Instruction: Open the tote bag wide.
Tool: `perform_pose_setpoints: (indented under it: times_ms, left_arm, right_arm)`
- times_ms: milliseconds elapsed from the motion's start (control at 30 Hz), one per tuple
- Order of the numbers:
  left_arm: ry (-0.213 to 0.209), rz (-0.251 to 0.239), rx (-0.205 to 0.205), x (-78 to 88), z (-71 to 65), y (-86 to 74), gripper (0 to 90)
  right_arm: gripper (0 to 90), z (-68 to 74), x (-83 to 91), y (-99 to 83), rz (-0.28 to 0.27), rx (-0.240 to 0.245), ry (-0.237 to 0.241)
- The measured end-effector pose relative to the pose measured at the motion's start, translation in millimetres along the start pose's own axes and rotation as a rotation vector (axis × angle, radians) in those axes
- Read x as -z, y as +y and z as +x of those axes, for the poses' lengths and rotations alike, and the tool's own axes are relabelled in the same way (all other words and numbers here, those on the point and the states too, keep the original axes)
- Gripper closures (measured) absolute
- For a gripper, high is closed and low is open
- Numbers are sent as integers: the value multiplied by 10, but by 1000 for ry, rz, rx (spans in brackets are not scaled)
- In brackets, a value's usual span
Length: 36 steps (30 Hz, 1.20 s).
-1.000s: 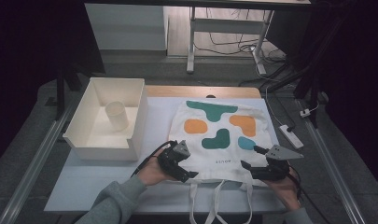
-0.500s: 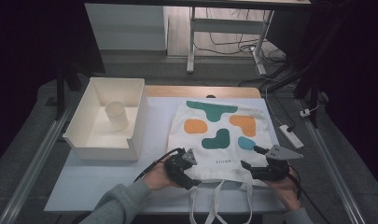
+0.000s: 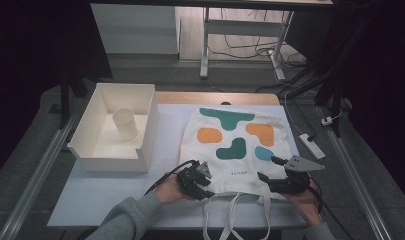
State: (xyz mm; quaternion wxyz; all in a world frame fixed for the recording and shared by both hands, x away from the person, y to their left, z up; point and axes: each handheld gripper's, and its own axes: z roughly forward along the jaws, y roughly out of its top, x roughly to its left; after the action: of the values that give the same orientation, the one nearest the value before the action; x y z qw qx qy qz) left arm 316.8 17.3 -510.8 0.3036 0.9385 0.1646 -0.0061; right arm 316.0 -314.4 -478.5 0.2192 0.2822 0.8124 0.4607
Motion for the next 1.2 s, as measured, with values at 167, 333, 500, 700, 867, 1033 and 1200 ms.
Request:
perform_pose_setpoints:
  times_ms: [167,333,500,700,867,1033,1200]
  left_arm:
    - [-6,-4,14,1,42,-13,604]
    - [-6,-12,32,15,75,-20,694]
    - [5,-40,32,78,82,-27,757]
    - [11,-96,38,218,79,-44,789]
    - [8,-140,50,316,98,-58,795]
    - [1,-186,67,427,129,-61,798]
    - [-9,-223,89,511,168,-69,800]
  right_arm:
    - [204,5,8,12,-6,1,1]
    - [205,11,20,27,3,8,4]
    - [226,34,55,87,43,31,41]
    - [227,186,25,154,134,86,110]
    - [227,318,-29,138,191,133,147]
    - [224,374,-81,73,246,159,142]
    - [239,377,-110,33,290,186,114]
